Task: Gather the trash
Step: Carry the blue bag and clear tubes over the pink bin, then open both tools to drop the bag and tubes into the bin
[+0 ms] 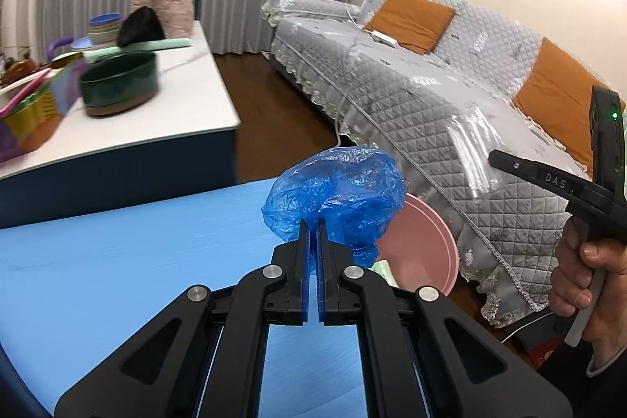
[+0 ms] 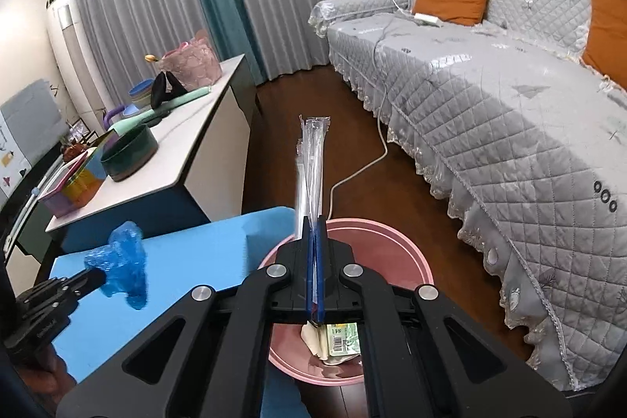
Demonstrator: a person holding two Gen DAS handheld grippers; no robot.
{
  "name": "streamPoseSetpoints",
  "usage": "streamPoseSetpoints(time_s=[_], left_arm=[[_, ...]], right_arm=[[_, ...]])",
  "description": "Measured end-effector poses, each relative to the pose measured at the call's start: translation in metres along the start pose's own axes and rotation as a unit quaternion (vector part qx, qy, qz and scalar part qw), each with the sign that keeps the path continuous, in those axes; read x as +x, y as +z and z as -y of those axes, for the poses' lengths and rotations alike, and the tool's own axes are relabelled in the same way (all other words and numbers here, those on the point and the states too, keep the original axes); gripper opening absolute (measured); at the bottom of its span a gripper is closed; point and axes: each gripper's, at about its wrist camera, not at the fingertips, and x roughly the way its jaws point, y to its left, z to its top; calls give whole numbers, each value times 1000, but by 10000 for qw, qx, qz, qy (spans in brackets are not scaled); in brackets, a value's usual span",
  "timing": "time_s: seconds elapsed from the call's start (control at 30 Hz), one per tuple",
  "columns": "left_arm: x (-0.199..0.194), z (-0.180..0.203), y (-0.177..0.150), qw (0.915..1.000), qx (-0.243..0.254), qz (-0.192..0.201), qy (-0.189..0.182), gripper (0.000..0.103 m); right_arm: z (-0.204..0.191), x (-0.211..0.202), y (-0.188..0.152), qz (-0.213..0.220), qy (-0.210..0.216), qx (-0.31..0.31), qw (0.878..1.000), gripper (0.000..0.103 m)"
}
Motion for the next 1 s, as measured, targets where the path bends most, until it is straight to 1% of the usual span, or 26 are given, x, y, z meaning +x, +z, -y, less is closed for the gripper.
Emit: streamPoseSetpoints(time_s=[0.23,0.4,0.63,0.67,0.7,0.73,0.77,0.8,0.83,0.87,0.93,1.0], left_arm=[[37,20,5,9998,37,-140,-103,2],[61,35,8,9995,113,-232,-158,2],[85,50,12,9989,219,-354,-229,2],[88,51,13,9988,226,-372,-228,2],[92,52,14,9987,229,-407,-224,3],[97,53,15,9985,215,-447,-212,4],[102,53,15,9982,195,-528,-217,14],[106,52,16,9978,183,-603,-221,33],[107,52,16,9978,161,-597,-218,40],[108,52,16,9980,145,-574,-219,44],[108,53,16,9979,134,-587,-241,44],[106,52,15,9980,134,-574,-234,45]], right_arm=[[2,8,-2,-25,-46,-187,9998,1],[11,16,-2,-119,28,-21,9999,1],[10,24,-2,-176,47,-29,9998,1],[9,25,-2,-188,37,-42,9998,3],[9,26,-2,-188,4,-55,9998,6],[9,27,-3,-197,-19,-64,9998,6],[9,29,-4,-229,-36,-68,9997,12],[10,30,-4,-254,-50,-51,9997,17],[12,32,-5,-263,-86,-13,9996,32],[14,32,-5,-263,-98,9,9996,45],[16,32,-5,-274,-111,59,9995,47],[18,31,-5,-267,-146,81,9995,53]])
